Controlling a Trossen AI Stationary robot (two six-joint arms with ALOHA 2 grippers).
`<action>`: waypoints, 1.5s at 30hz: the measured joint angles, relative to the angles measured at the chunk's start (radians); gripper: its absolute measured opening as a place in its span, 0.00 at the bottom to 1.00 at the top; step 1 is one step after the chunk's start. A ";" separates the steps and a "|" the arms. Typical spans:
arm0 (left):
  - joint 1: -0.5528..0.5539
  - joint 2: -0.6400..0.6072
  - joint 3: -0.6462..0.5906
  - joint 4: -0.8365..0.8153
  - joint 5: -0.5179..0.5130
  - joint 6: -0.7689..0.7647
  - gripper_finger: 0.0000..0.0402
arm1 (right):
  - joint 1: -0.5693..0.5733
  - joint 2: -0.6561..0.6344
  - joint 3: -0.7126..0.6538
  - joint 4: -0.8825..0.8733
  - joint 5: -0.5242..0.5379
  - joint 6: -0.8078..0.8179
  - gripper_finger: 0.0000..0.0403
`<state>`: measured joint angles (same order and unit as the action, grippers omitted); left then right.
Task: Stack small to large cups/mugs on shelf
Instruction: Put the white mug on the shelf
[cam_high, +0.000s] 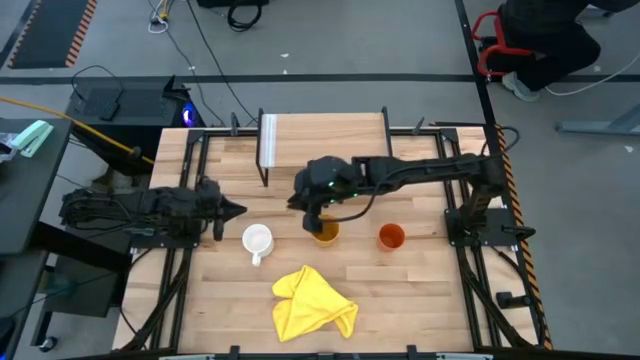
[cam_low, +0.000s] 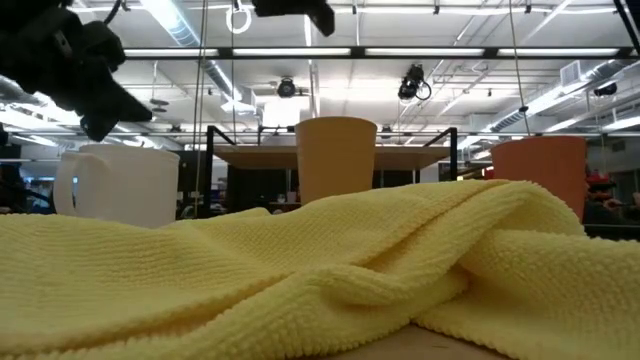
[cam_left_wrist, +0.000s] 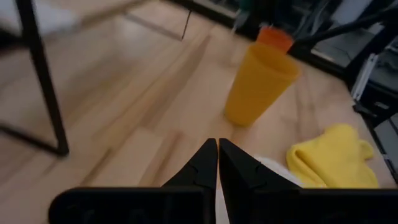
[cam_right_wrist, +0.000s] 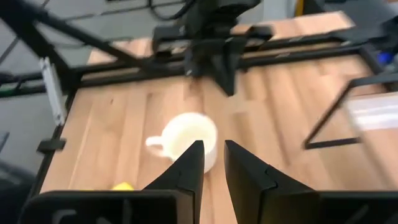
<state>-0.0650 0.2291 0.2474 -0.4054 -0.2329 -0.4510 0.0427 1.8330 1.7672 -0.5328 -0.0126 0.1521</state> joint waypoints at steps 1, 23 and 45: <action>0.000 0.000 0.000 -0.017 -0.001 -0.016 0.06 | 0.003 0.013 0.000 0.000 -0.012 -0.004 0.18; -0.048 0.000 -0.064 -0.172 -0.036 -0.275 0.07 | 0.073 0.153 0.000 0.087 -0.078 -0.060 0.18; -0.195 0.050 -0.075 -0.163 -0.035 -0.380 0.08 | -0.039 0.224 0.004 0.113 -0.185 0.130 0.18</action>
<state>-0.2605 0.2790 0.1726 -0.5682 -0.2676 -0.8312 0.0041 2.0572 1.7710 -0.4195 -0.1978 0.2816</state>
